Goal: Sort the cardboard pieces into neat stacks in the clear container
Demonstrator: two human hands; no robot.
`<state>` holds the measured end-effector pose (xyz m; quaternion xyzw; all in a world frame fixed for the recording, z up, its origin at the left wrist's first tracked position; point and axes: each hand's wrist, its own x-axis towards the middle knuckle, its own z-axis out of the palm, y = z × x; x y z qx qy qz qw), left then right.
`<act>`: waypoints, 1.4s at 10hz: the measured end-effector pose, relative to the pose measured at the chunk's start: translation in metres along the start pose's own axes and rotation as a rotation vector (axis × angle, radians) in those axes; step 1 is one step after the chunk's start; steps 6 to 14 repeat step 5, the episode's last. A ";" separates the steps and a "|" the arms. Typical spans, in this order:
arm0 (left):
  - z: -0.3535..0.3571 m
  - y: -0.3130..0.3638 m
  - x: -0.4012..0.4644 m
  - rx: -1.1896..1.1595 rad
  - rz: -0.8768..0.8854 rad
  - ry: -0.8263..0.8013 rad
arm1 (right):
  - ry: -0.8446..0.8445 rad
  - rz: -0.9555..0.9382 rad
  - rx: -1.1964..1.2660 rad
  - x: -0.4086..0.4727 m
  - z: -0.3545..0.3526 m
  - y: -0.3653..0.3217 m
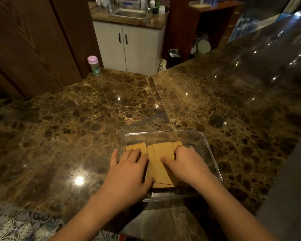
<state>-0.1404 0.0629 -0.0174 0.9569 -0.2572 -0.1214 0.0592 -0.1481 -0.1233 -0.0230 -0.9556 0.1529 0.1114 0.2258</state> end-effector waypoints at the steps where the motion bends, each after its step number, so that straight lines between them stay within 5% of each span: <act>1: 0.000 0.002 -0.001 -0.006 0.031 0.042 | -0.057 -0.013 0.033 -0.001 0.004 -0.002; 3: 0.005 -0.012 -0.005 -0.113 0.066 0.274 | 0.238 -0.203 0.005 -0.003 -0.005 0.016; 5: -0.006 -0.018 0.018 0.105 0.037 0.498 | 0.367 -0.426 -0.382 0.006 -0.003 0.007; 14: -0.006 -0.018 0.018 0.105 0.037 0.498 | 0.367 -0.426 -0.382 0.006 -0.003 0.007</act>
